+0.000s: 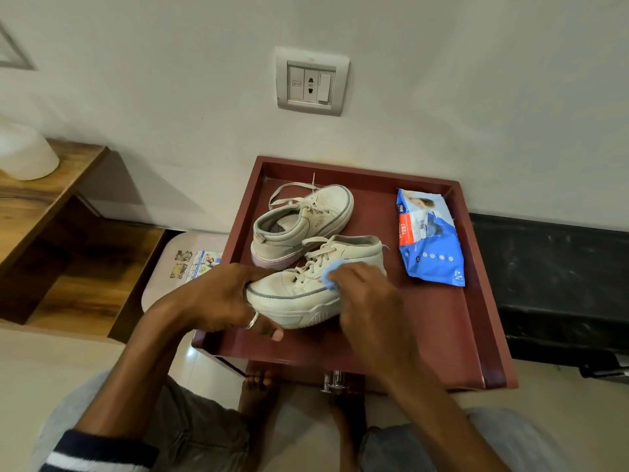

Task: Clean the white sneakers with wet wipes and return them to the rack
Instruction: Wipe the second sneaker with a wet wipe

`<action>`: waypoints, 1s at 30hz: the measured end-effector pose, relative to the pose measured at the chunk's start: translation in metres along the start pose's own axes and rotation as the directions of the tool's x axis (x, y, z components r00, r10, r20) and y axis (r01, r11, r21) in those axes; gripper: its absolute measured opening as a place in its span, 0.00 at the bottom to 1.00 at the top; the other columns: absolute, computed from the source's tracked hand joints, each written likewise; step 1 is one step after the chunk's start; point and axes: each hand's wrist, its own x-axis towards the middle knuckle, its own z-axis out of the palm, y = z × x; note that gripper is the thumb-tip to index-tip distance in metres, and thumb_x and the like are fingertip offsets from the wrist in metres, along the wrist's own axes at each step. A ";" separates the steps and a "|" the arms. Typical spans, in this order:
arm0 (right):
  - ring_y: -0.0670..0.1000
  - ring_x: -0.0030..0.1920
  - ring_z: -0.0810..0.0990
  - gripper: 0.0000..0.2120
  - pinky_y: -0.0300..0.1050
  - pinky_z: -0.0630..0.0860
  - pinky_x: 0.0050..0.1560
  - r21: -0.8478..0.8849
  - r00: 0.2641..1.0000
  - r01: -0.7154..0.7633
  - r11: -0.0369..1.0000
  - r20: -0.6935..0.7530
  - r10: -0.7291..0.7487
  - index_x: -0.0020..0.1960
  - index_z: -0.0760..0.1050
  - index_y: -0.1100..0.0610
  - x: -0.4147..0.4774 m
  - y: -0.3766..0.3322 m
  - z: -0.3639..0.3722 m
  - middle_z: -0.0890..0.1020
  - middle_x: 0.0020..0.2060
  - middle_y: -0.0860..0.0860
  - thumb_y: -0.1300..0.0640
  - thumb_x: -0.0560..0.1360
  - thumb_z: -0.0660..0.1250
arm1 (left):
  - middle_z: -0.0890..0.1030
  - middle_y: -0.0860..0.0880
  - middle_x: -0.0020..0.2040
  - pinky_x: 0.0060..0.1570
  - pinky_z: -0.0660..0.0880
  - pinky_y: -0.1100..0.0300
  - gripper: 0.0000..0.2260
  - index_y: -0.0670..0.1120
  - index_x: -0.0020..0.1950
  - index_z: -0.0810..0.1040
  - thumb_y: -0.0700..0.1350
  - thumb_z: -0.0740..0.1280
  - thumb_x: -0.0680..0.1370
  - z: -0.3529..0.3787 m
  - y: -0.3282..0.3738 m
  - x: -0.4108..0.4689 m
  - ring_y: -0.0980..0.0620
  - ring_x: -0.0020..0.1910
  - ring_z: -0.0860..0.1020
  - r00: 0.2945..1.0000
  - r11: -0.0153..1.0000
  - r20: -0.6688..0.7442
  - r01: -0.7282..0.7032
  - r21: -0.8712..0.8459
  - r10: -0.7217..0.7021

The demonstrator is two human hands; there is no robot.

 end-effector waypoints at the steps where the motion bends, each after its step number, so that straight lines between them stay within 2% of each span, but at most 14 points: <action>1: 0.51 0.51 0.79 0.14 0.40 0.77 0.54 0.007 0.997 0.069 0.998 0.038 -0.069 0.53 0.81 0.58 -0.005 -0.015 0.005 0.83 0.49 0.52 0.68 0.72 0.63 | 0.82 0.69 0.54 0.54 0.77 0.71 0.24 0.64 0.58 0.78 0.55 0.82 0.65 0.000 -0.002 0.000 0.65 0.53 0.81 1.000 1.000 -0.003 0.000 0.019 0.000; 4: 0.53 0.51 0.79 0.17 0.43 0.78 0.52 -0.002 0.976 0.174 0.985 0.134 -0.172 0.55 0.80 0.59 -0.006 -0.021 0.007 0.82 0.50 0.53 0.63 0.75 0.56 | 0.82 0.68 0.55 0.56 0.78 0.69 0.24 0.65 0.58 0.78 0.56 0.82 0.65 0.000 -0.004 -0.001 0.64 0.55 0.81 1.000 1.000 0.006 0.006 0.018 -0.006; 7: 0.52 0.47 0.79 0.12 0.41 0.76 0.46 -0.080 0.999 0.022 0.997 0.028 -0.020 0.51 0.80 0.57 0.007 0.019 -0.009 0.82 0.47 0.52 0.68 0.71 0.65 | 0.83 0.64 0.58 0.60 0.78 0.60 0.27 0.62 0.63 0.79 0.57 0.82 0.65 -0.001 -0.003 -0.001 0.61 0.56 0.82 0.999 1.000 0.030 0.012 -0.018 -0.011; 9: 0.53 0.45 0.79 0.12 0.38 0.73 0.44 -0.105 0.995 -0.099 0.990 -0.022 0.097 0.49 0.80 0.58 0.011 0.036 -0.017 0.82 0.45 0.52 0.71 0.70 0.69 | 0.83 0.64 0.58 0.60 0.78 0.59 0.27 0.61 0.63 0.79 0.56 0.82 0.66 -0.001 -0.002 -0.001 0.61 0.56 0.82 0.999 1.000 0.031 0.014 -0.022 -0.014; 10: 0.52 0.44 0.79 0.12 0.36 0.72 0.44 -0.106 0.994 -0.108 0.988 -0.028 0.106 0.49 0.80 0.58 0.009 0.036 -0.017 0.81 0.45 0.52 0.71 0.70 0.69 | 0.83 0.64 0.58 0.60 0.77 0.61 0.27 0.61 0.63 0.79 0.56 0.82 0.66 -0.001 -0.002 -0.001 0.61 0.56 0.82 0.999 1.000 0.037 0.019 -0.025 -0.018; 12: 0.50 0.45 0.78 0.11 0.36 0.73 0.47 -0.098 0.999 -0.026 0.995 -0.033 0.023 0.48 0.81 0.59 0.004 0.023 -0.008 0.81 0.46 0.52 0.71 0.71 0.68 | 0.83 0.65 0.58 0.60 0.76 0.64 0.26 0.62 0.63 0.78 0.55 0.81 0.67 0.000 -0.003 0.000 0.62 0.57 0.81 0.998 0.999 0.058 0.032 -0.035 -0.030; 15: 0.52 0.47 0.78 0.09 0.44 0.78 0.48 -0.118 0.996 0.085 0.989 0.018 -0.084 0.51 0.82 0.61 -0.002 0.006 0.006 0.81 0.47 0.53 0.67 0.74 0.65 | 0.82 0.66 0.58 0.59 0.77 0.65 0.26 0.65 0.61 0.75 0.55 0.81 0.67 0.003 -0.009 0.001 0.63 0.57 0.80 0.993 0.997 0.082 0.081 -0.008 -0.081; 18: 0.53 0.50 0.78 0.11 0.46 0.79 0.48 -0.103 0.996 0.069 0.992 0.065 -0.063 0.54 0.81 0.61 -0.004 0.006 0.013 0.81 0.49 0.54 0.66 0.74 0.64 | 0.80 0.64 0.58 0.60 0.77 0.64 0.27 0.68 0.59 0.70 0.53 0.81 0.68 0.007 -0.017 0.006 0.60 0.59 0.79 0.983 0.987 0.102 0.143 0.077 -0.150; 23: 0.53 0.54 0.76 0.15 0.46 0.79 0.50 -0.083 0.989 0.073 0.994 0.133 -0.061 0.59 0.79 0.61 -0.006 0.004 0.017 0.80 0.54 0.53 0.62 0.77 0.58 | 0.77 0.61 0.60 0.60 0.77 0.62 0.31 0.66 0.61 0.65 0.50 0.81 0.68 0.011 -0.014 0.008 0.57 0.61 0.77 0.968 0.966 0.100 0.217 0.140 -0.232; 25: 0.53 0.55 0.76 0.16 0.46 0.79 0.51 -0.079 0.990 0.065 0.995 0.129 -0.054 0.60 0.79 0.61 -0.005 0.004 0.017 0.79 0.54 0.53 0.62 0.77 0.57 | 0.74 0.57 0.67 0.64 0.77 0.55 0.40 0.64 0.70 0.62 0.52 0.80 0.64 0.015 -0.009 0.011 0.53 0.66 0.75 0.970 0.965 0.080 0.216 0.148 -0.229; 26: 0.53 0.55 0.76 0.17 0.45 0.79 0.51 -0.082 0.991 0.059 0.995 0.126 -0.048 0.60 0.79 0.61 -0.004 0.003 0.017 0.79 0.55 0.53 0.62 0.77 0.57 | 0.70 0.54 0.72 0.68 0.74 0.51 0.49 0.59 0.77 0.57 0.57 0.80 0.62 0.019 -0.005 0.013 0.50 0.70 0.71 0.973 0.962 0.065 0.206 0.180 -0.221; 28: 0.53 0.55 0.76 0.17 0.45 0.79 0.51 -0.096 0.991 0.054 0.994 0.124 -0.042 0.60 0.79 0.61 -0.004 0.000 0.016 0.79 0.54 0.53 0.63 0.76 0.58 | 0.61 0.50 0.79 0.72 0.70 0.47 0.61 0.55 0.82 0.45 0.66 0.79 0.59 0.032 0.005 0.020 0.46 0.75 0.65 0.976 0.932 0.011 0.203 0.299 -0.216; 30: 0.54 0.54 0.77 0.15 0.46 0.80 0.50 -0.116 0.992 0.062 0.991 0.113 -0.049 0.59 0.80 0.61 -0.004 -0.001 0.018 0.80 0.53 0.54 0.65 0.75 0.61 | 0.61 0.48 0.80 0.69 0.72 0.46 0.62 0.53 0.82 0.43 0.69 0.78 0.61 0.044 0.011 0.026 0.45 0.74 0.66 0.980 0.883 -0.054 0.198 0.425 -0.194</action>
